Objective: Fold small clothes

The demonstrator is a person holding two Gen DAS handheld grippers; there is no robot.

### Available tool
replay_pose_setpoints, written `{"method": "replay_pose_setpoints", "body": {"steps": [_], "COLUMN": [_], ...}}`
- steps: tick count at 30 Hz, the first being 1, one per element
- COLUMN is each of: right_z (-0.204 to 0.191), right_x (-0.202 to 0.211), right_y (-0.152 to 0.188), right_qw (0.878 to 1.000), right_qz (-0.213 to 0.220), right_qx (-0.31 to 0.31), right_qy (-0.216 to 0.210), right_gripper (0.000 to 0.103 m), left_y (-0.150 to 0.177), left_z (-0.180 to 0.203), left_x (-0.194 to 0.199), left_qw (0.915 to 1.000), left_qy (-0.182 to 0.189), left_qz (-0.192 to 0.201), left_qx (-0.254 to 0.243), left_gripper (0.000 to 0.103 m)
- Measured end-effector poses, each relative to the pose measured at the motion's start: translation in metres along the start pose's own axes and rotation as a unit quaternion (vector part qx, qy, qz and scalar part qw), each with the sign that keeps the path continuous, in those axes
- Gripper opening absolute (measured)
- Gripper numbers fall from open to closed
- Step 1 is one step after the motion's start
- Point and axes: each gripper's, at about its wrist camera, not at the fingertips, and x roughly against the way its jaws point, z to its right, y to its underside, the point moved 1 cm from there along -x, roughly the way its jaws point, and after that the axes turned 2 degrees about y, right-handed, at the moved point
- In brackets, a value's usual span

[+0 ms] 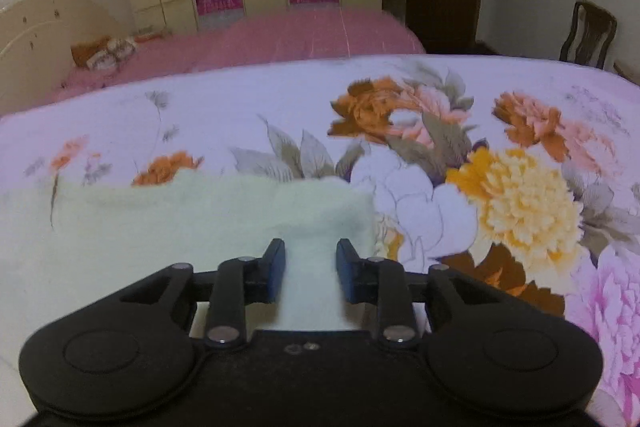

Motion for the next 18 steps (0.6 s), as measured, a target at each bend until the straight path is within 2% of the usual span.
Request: {"method": "replay_pose_setpoints", "body": {"steps": [1,3,5,6,9,11,14,18], "right_z": [0.001,-0.002,-0.018,-0.028,-0.058,-0.078,-0.106,-0.140], "right_x": [0.006,0.023,0.038,0.043,0.055,0.058,0.058,0.062], "right_y": [-0.003,-0.004,0.001,0.006,0.020,0.029,0.038,0.044], "right_qw": [1.000,0.999,0.998,0.997,0.994,0.992,0.988,0.984], "right_qz": [0.000,0.012,0.014,0.014,0.004,-0.004,-0.017,-0.019], "right_qx": [-0.017,-0.034,-0.020,-0.010,0.012,0.030,0.050,0.064], "right_qy": [-0.009,-0.035,-0.061,-0.074,-0.110,-0.126,-0.144,-0.167], "right_gripper": [0.030,0.035,0.040,0.041,0.040,0.040,0.040,0.040], "left_y": [0.000,0.001,0.004,0.003,0.002,0.004,0.006,0.009], "left_z": [-0.001,-0.008,-0.010,-0.013,-0.029,-0.052,-0.094,-0.154], "left_x": [0.004,0.018,0.036,0.040,0.048,0.061,0.077,0.096], "left_qw": [1.0000,0.9998,0.9971,0.9970,0.9980,0.9963,0.9910,0.9794], "left_qy": [-0.001,0.002,-0.032,-0.031,-0.043,-0.052,-0.080,-0.109], "left_qz": [-0.001,0.013,0.063,0.067,0.039,0.047,0.051,0.070], "left_qx": [0.000,0.016,0.028,0.025,0.027,0.051,0.094,0.155], "left_gripper": [0.024,0.103,0.103,0.103,0.103,0.103,0.103,0.103]}}
